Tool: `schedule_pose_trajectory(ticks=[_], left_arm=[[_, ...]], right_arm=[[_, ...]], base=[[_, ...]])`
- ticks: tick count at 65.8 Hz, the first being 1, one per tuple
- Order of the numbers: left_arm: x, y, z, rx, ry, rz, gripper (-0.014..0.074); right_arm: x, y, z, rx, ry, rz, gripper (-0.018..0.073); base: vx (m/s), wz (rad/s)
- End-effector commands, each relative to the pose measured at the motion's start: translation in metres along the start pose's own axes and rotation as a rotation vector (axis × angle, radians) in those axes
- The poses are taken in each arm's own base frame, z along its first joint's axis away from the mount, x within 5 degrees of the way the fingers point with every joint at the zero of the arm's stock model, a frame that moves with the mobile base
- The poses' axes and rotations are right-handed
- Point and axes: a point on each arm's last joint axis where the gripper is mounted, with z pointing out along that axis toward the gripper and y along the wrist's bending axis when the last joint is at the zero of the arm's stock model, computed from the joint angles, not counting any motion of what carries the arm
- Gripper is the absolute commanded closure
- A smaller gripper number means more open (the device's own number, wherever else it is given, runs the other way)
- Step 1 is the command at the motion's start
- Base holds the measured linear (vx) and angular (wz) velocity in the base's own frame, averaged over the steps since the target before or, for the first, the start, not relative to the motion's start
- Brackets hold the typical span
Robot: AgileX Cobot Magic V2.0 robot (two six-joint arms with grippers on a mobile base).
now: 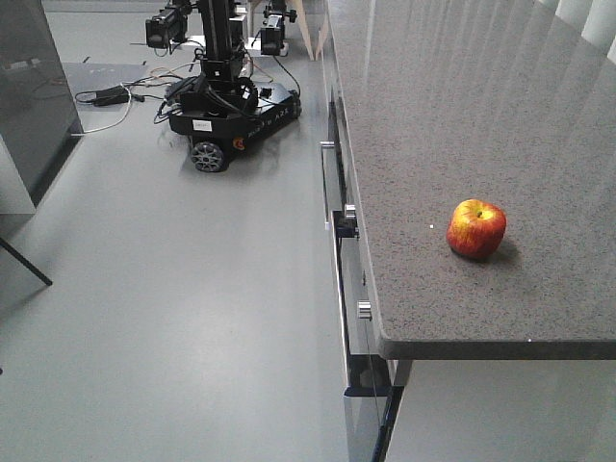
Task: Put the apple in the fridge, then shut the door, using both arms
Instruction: 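Move the right gripper down toward the red-yellow apple on the counter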
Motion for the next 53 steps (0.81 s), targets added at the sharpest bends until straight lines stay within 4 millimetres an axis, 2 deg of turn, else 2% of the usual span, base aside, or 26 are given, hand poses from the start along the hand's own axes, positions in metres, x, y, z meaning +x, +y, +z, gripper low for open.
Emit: schedule_pose_trajectory(ticks=[1, 9, 24, 36, 53], left_arm=[[0.002, 0.001, 0.000, 0.002, -0.060, -0.012, 0.0602], [0.002, 0.001, 0.000, 0.002, -0.060, -0.012, 0.0602], [0.002, 0.001, 0.000, 0.002, -0.060, -0.012, 0.0602], [0.002, 0.001, 0.000, 0.002, -0.060, -0.012, 0.0602], [0.002, 0.001, 0.000, 0.002, -0.060, -0.012, 0.0602]], right_arm=[[-0.007, 0.000, -0.001, -0.002, -0.086, -0.012, 0.0561], [-0.007, 0.000, -0.001, -0.002, -0.086, -0.009, 0.0561], [-0.013, 0.000, -0.002, -0.002, -0.100, 0.149, 0.0561], [-0.044, -0.001, -0.007, -0.007, -0.072, 0.197, 0.0561], [-0.089, 0.000, -0.005, -0.027, 0.218, -0.067, 0.0561]], base=[[0.00, 0.00], [0.00, 0.00], [0.00, 0.00], [0.00, 0.00], [0.00, 0.00]])
